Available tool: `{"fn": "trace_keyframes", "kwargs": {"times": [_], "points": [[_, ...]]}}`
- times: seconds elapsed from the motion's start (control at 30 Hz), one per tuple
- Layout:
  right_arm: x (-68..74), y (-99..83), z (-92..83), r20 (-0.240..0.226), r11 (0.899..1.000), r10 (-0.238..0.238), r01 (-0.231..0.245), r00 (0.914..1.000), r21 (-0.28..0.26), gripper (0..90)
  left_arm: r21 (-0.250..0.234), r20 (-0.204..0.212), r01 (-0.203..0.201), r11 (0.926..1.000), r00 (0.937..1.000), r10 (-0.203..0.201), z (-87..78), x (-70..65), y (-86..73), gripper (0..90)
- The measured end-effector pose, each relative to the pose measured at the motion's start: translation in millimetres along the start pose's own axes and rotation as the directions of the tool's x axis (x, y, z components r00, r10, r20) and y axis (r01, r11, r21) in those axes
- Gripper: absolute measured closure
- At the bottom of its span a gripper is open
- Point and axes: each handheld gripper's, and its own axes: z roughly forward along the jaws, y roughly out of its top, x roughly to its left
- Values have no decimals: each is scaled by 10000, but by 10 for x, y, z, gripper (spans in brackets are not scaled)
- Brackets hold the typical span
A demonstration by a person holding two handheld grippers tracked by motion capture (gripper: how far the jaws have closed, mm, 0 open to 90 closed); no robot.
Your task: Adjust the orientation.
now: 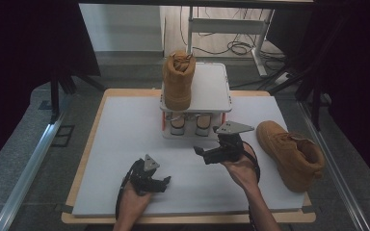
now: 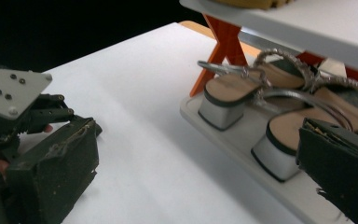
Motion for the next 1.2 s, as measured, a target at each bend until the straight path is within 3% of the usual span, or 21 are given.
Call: {"fn": "trace_keyframes", "kwargs": {"times": [0.33, 0.47, 0.63, 0.8, 0.87, 1.07, 1.2], "points": [[6, -174, -162, 354, 9997, 219, -215, 9991, -132, 36, 15, 12, 26, 10000, 10000, -26, -1, -2, 0, 139], [30, -234, -249, 616, 9997, 190, -182, 9979, -131, 156, -7, 20, 30, 10000, 10000, -30, 0, -2, -1, 139], [9, -349, -376, 1296, 9998, 44, -16, 9916, -217, 331, -24, 5, 33, 10000, 10000, -32, 2, -3, -1, 139], [-68, -480, -541, 1546, 9963, 497, -382, 9867, -766, 503, -9, 12, 32, 10000, 10000, -32, 1, -2, -1, 139], [-103, -531, -598, 1352, 9946, 737, -629, 9881, -826, 572, -23, 6, 35, 10000, 10000, -35, 2, -3, -1, 139], [-162, -727, -766, 1786, 9927, 871, -704, 9800, -978, 654, -17, 2, 32, 10000, 10000, -32, 2, -2, -1, 139], [-205, -864, -905, 1967, 9844, 1300, -1028, 9718, -1426, 712, 0, 8, 18, 10000, 10000, -18, 1, -1, -1, 138]]}}
